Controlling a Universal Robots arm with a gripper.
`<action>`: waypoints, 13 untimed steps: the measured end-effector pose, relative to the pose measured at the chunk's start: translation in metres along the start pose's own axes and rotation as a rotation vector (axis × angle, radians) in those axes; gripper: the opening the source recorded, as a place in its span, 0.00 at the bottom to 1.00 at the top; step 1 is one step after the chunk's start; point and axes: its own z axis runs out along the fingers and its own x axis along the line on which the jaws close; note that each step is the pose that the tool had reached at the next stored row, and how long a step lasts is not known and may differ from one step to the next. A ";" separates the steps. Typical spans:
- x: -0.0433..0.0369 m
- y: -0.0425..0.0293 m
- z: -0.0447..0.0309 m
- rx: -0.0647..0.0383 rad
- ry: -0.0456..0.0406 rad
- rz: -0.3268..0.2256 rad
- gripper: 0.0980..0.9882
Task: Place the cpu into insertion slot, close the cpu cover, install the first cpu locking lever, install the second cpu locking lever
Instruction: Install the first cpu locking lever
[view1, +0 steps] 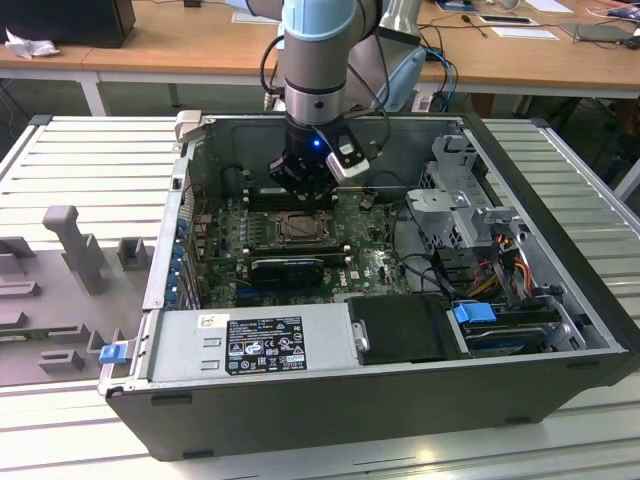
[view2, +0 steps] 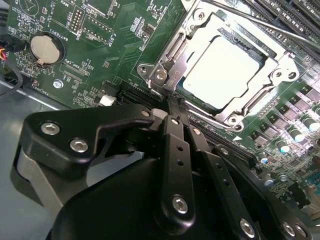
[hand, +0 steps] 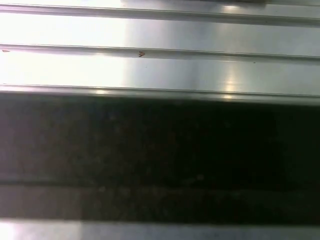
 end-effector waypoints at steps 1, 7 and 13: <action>0.0000 0.0000 0.0002 0.000 0.0000 0.000 0.01; -0.0002 -0.0003 0.0028 0.002 0.0007 0.000 0.01; -0.0005 -0.0001 0.0029 -0.005 -0.0002 0.000 0.01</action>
